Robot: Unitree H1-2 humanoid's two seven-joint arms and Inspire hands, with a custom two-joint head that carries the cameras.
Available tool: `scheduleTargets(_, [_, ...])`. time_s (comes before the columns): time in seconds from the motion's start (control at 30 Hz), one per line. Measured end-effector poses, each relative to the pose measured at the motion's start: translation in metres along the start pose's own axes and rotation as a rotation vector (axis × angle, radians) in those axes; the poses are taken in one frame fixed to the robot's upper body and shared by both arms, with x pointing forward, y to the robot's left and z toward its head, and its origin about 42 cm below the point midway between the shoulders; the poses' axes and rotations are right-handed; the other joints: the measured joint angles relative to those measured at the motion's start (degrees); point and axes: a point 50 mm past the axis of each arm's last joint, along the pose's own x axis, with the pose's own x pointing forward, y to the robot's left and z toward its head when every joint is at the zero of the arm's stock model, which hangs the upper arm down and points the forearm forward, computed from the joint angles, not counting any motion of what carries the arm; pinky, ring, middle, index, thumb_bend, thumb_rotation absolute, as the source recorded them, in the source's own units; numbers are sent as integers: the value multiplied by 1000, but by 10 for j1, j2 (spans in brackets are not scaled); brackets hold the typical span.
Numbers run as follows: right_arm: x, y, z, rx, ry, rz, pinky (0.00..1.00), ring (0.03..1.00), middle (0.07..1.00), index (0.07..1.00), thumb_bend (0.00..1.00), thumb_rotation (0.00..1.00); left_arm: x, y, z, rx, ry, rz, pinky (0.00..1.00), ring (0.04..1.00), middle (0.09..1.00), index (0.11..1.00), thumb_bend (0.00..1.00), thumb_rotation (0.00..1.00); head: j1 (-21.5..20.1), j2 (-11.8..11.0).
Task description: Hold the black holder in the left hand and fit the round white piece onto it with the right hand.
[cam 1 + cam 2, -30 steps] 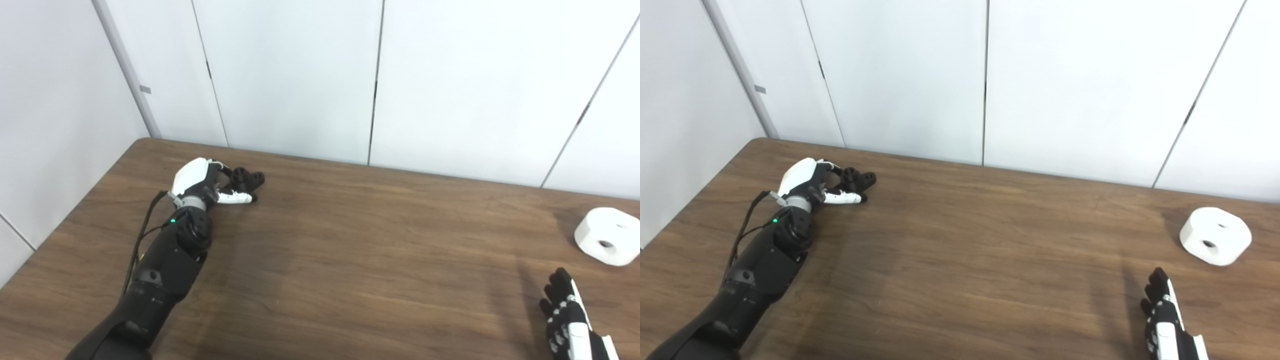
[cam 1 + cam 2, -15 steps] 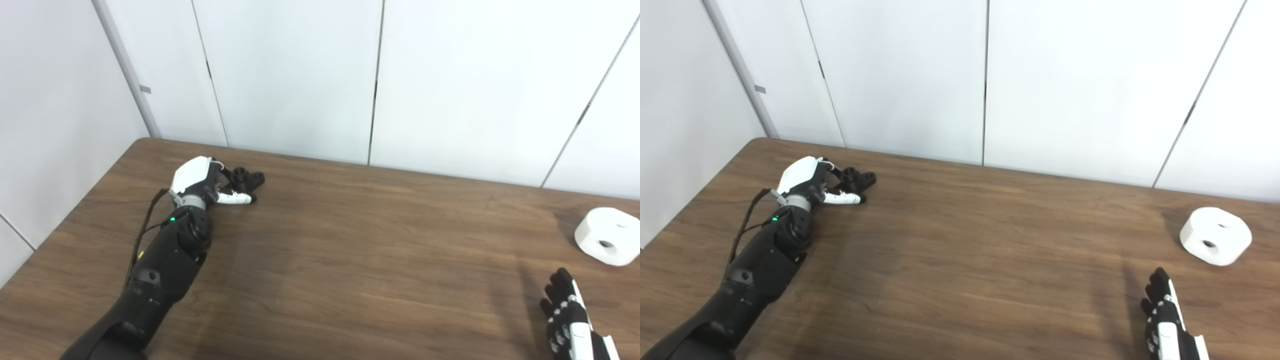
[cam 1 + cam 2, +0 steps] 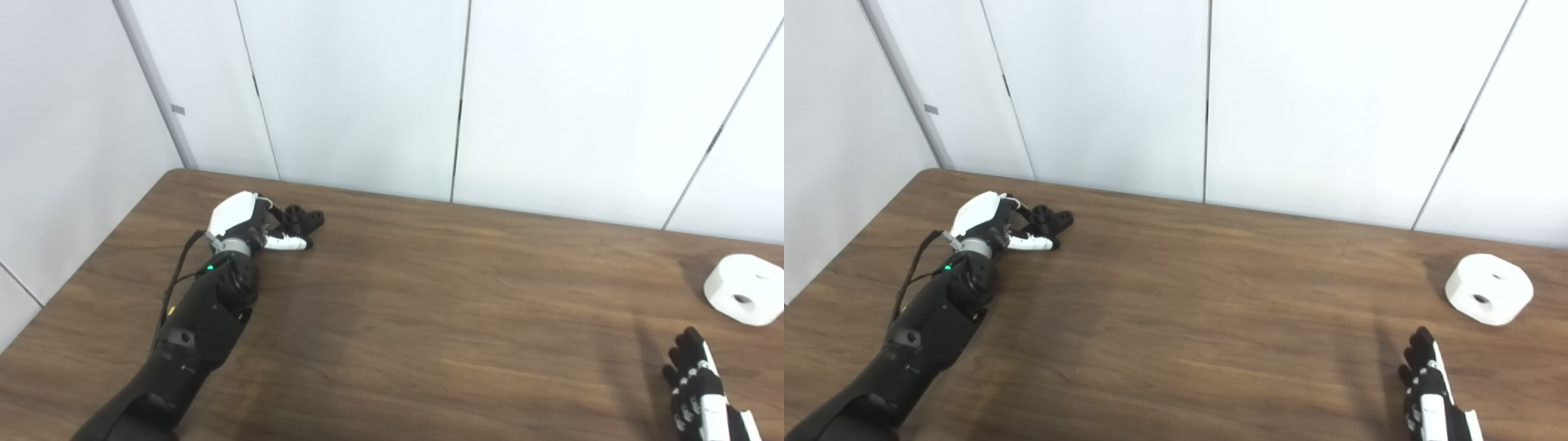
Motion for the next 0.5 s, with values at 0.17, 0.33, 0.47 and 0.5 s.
scheduleTargets(0.17, [0,0,0,0,0,1,1000,1000,998,985,406,960,0,1,-1,2,0,2,1000,1000,949,607,842,219,0,2])
scheduleTargets(0.33, [0,0,0,-1,1,0,1000,1000,998,986,409,966,0,1,-2,0,-6,5,1000,1000,916,510,588,85,0,2])
scheduleTargets(0.47, [0,0,0,0,4,-2,1000,1000,994,982,417,947,1,3,-4,-27,-1,23,1000,985,868,483,528,52,1,3])
scheduleTargets(0.5, [0,-1,0,0,4,-3,1000,1000,994,982,423,944,1,3,-4,-30,3,25,1000,981,858,482,525,49,2,3])
